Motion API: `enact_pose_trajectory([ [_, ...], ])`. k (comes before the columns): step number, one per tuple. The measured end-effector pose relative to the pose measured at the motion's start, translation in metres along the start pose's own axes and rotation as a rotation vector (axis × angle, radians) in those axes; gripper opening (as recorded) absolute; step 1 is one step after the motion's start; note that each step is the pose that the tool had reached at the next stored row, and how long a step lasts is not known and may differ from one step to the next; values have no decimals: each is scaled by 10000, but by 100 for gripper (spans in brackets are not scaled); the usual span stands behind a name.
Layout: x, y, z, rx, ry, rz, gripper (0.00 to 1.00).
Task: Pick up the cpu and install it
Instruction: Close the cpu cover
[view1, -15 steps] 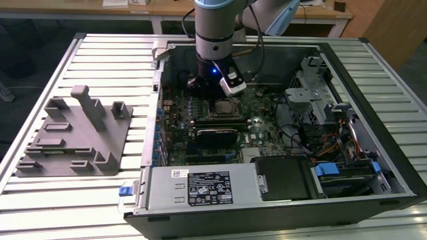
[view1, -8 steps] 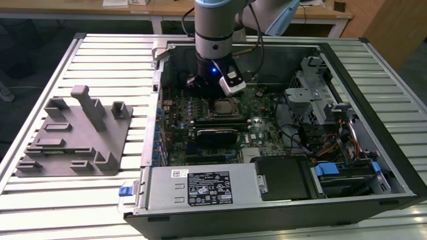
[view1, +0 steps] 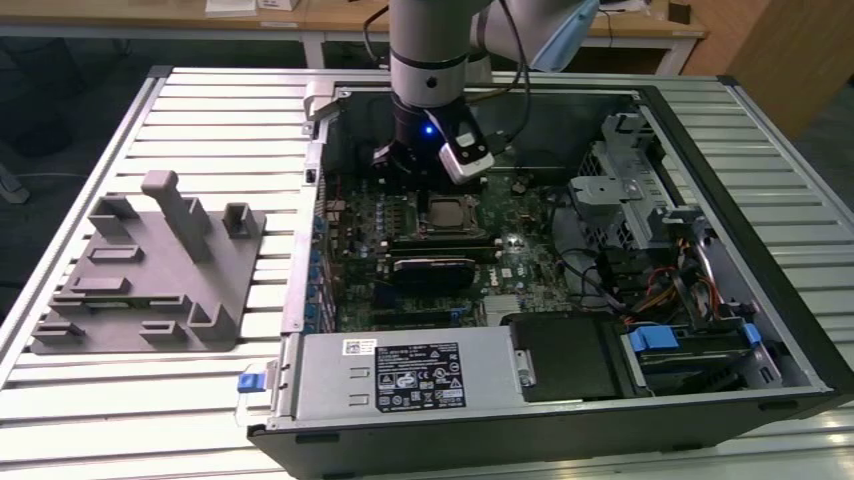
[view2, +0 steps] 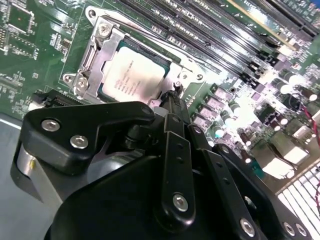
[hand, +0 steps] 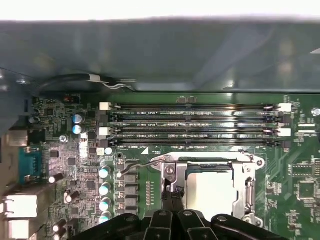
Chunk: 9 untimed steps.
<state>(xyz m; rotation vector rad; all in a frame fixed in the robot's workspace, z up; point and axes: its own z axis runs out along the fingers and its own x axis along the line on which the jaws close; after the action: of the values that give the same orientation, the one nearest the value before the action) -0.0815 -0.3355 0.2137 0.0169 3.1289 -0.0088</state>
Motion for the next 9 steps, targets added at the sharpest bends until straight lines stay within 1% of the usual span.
enact_pose_trajectory([
  [3, -1, -1, -51, 1, 1, 0, 11],
  [9, -7, 0, -54, 1, 1, -2, 11],
])
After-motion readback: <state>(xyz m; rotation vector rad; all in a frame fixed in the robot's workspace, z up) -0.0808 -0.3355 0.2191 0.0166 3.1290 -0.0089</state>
